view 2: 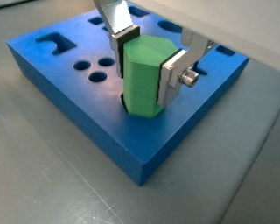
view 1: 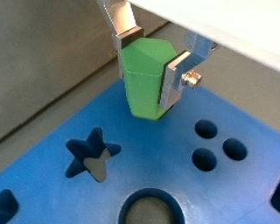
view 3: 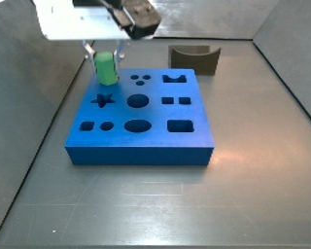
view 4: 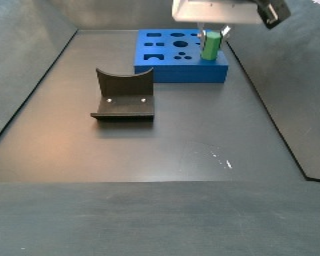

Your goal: Insert the hexagon object.

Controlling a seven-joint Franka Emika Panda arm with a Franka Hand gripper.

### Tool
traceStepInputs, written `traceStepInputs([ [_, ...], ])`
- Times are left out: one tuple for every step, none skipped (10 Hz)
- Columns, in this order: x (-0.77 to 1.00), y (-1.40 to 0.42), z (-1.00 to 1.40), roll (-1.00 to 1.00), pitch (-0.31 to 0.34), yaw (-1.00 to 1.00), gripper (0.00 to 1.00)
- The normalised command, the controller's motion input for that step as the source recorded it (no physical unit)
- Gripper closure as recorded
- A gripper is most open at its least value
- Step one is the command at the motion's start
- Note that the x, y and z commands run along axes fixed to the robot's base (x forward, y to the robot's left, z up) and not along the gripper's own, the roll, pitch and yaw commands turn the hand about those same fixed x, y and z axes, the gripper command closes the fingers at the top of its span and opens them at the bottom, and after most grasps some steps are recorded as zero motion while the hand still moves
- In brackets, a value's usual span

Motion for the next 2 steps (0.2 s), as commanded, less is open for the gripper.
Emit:
traceStepInputs([
  [0.00, 0.17, -0.03, -0.14, 0.000, -0.04, 1.00],
  [0.00, 0.00, 0.00, 0.00, 0.000, 0.00, 1.00],
])
